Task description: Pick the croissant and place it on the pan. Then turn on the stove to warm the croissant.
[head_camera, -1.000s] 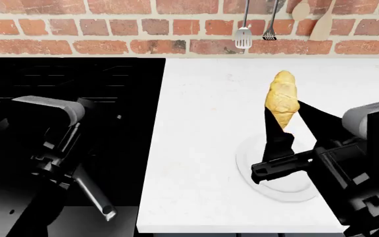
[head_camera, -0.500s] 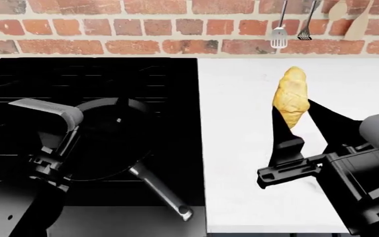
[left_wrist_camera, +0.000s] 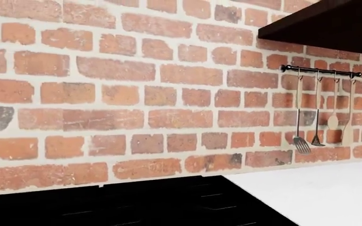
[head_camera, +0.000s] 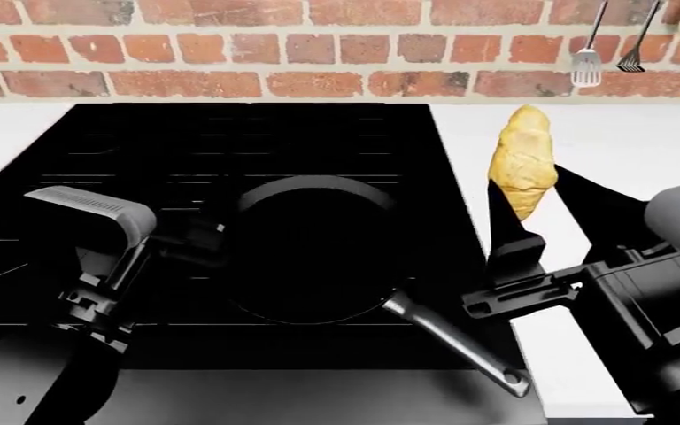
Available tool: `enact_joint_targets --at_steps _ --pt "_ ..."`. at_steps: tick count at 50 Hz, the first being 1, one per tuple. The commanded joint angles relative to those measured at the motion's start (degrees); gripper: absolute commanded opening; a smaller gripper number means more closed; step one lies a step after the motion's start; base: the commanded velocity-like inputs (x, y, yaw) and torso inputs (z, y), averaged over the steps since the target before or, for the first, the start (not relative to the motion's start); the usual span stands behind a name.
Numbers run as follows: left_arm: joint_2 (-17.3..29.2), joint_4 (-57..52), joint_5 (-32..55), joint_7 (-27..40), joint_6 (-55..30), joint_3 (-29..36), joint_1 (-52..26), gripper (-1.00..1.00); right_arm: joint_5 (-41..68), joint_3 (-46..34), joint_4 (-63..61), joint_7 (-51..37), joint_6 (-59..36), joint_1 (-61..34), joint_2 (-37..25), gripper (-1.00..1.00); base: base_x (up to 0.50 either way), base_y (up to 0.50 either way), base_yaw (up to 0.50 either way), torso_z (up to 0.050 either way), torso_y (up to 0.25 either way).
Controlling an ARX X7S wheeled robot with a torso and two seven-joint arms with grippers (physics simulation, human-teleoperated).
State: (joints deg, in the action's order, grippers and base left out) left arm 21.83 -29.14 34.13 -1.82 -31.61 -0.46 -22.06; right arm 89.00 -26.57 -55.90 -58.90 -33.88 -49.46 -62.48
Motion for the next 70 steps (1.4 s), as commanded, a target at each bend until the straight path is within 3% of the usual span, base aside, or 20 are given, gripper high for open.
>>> enact_joint_targets --at_steps 1,15,29,51,59,70 --pt "0.13 0.11 0.23 0.14 0.08 0.18 0.0 1.0 -0.29 0.38 0.23 0.58 -0.46 -0.39 0.02 -1.0 0.0 0.5 0.0 0.0 0.0" --pt "0.2 0.98 0.36 -0.07 0.8 0.25 0.38 1.0 -0.39 0.05 1.65 1.81 -0.79 -0.89 0.98 -1.0 0.0 0.33 0.0 0.0 0.001" --pt "0.06 2.15 0.4 -0.19 1.47 0.48 0.72 1.0 6.03 -3.73 9.66 5.99 -9.25 -12.55 4.84 -1.0 0.0 0.0 0.0 0.0 0.0" --pt "0.33 3.59 0.39 -0.02 1.79 0.75 -0.33 1.0 13.91 -10.4 32.59 21.19 -25.82 -30.96 10.33 -1.0 0.0 0.0 0.0 0.0 0.0" --pt "-0.01 5.12 0.46 -0.09 2.28 0.72 -0.41 1.0 12.18 -14.4 40.56 25.54 -32.58 -37.56 14.65 -1.0 0.0 0.0 0.0 0.0 0.0" --pt "0.04 5.7 -0.4 0.26 2.97 1.1 -0.95 1.0 3.01 -18.75 50.03 39.38 -36.19 -40.77 19.1 -1.0 0.0 0.0 0.0 0.0 0.0"
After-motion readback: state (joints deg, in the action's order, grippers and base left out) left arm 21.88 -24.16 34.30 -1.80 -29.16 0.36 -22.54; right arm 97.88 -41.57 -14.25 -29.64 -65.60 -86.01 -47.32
